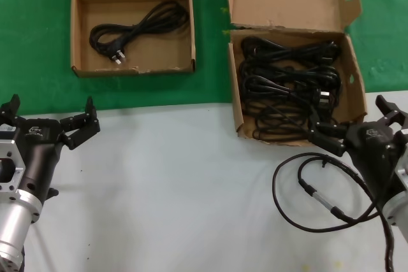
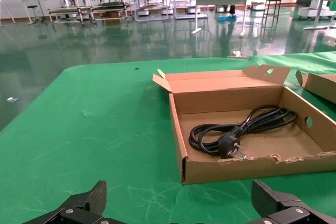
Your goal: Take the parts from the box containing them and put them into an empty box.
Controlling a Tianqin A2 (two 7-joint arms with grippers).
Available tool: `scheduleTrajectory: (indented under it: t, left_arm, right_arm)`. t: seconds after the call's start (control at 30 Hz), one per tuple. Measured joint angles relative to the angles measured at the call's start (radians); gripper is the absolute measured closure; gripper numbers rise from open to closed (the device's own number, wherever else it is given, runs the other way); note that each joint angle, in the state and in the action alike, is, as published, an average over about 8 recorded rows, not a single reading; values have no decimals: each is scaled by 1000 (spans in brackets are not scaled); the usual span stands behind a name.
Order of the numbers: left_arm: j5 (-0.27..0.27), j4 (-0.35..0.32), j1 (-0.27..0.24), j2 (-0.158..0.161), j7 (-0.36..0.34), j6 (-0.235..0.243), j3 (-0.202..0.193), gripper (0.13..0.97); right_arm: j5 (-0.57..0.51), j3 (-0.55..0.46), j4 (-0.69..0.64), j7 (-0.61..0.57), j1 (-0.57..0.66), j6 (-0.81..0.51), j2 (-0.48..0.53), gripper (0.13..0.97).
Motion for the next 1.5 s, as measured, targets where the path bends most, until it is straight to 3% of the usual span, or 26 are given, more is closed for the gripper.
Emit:
scheduleTrajectory:
  t: [1.5]
  left_arm:
    - [0,0,0,0,0,0,0,132]
  right_arm:
    - [0,0,0,0,0,0,0,129]
